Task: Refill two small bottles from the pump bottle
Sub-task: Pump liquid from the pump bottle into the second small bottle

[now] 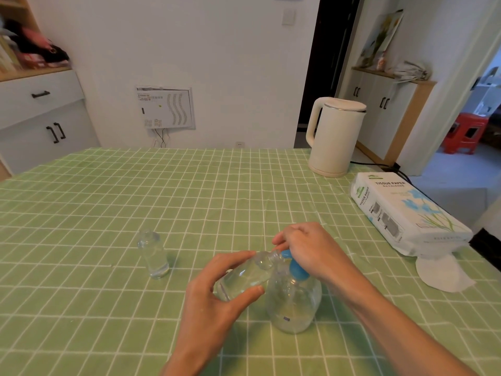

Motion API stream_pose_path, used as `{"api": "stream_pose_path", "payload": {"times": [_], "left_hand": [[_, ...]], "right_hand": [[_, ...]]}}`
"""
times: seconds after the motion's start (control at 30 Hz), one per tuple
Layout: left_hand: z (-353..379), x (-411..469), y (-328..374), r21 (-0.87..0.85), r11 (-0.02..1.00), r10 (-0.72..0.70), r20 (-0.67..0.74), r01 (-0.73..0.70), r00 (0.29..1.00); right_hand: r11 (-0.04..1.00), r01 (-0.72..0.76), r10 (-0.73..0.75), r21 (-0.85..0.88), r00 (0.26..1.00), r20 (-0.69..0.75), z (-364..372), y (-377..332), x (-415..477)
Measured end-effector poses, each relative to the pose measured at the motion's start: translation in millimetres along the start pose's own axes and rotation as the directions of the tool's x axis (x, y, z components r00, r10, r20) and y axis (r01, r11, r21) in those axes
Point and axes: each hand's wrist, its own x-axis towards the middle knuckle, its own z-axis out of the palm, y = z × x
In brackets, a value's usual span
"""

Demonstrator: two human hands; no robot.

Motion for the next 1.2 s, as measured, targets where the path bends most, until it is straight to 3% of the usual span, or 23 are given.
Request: {"api": "stream_pose_path", "payload": {"times": [1.2], "left_hand": [[1.6, 1.1, -2.7, -0.001, 1.0, -0.011, 0.004, 0.011, 1.0]], "right_hand": [[0.999, 0.029, -0.029, 0.014, 0.999, 0.038, 4.0, 6.2, 3.3]]}}
